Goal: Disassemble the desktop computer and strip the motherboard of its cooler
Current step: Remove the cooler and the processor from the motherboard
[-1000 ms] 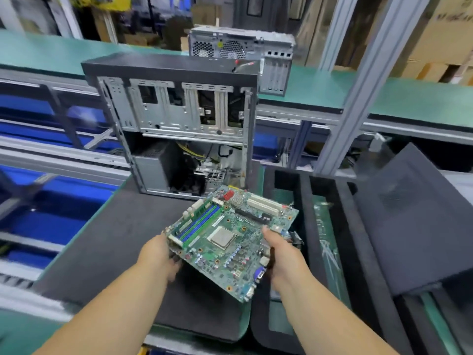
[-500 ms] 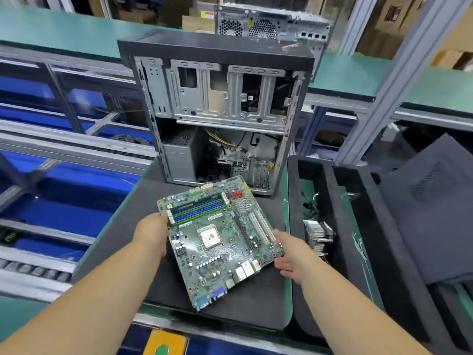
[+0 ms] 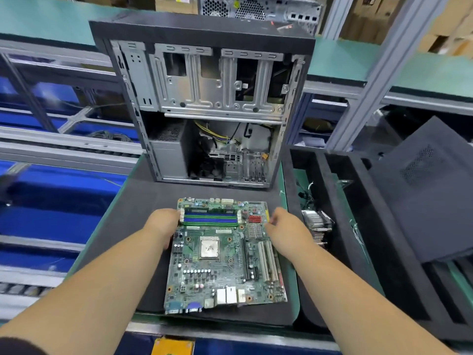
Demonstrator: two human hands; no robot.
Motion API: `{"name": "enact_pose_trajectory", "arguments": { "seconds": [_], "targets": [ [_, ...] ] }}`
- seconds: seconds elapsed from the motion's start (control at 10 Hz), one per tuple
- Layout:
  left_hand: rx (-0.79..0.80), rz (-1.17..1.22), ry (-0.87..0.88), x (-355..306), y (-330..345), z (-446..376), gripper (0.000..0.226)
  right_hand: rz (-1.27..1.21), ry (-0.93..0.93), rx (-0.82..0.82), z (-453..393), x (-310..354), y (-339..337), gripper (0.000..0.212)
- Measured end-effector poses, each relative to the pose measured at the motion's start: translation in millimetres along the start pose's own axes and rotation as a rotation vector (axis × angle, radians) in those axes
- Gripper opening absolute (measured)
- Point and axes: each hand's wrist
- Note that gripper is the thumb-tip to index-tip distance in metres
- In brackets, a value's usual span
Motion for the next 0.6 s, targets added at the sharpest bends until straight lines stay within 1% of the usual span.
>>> {"name": "enact_pose_trajectory", "arguments": {
  "seconds": [0.1, 0.2, 0.3, 0.4, 0.5, 0.6],
  "targets": [
    [-0.035, -0.411, 0.179, -2, -4, 4, 0.027, -0.164, -0.07, 0.005, -7, 19, 8, 0.009],
    [-0.114, -0.411, 0.225, 1, -10, 4, 0.02, -0.304, -0.047, -0.002, -17, 33, 17, 0.013],
    [-0.155, -0.405, 0.281, 3, -9, 6, 0.015, -0.321, -0.034, -0.022, -28, 45, 25, 0.012],
    [-0.171, -0.306, 0.324, 1, -8, 10, 0.007, -0.281, 0.003, -0.027, -36, 53, 33, 0.014],
    [-0.104, -0.242, 0.281, 3, -7, 11, 0.017, -0.267, 0.043, -0.025, -41, 56, 43, 0.023],
    [-0.079, -0.094, 0.211, 7, -9, 6, 0.014, -0.265, 0.093, -0.042, -42, 59, 48, 0.031]
  ]
}}
Point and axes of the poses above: each hand's wrist, its own z-axis away from the middle knuckle, its own y-axis out of the palm, x = y × z, and after that the axes turned 10 degrees about z, right-handed
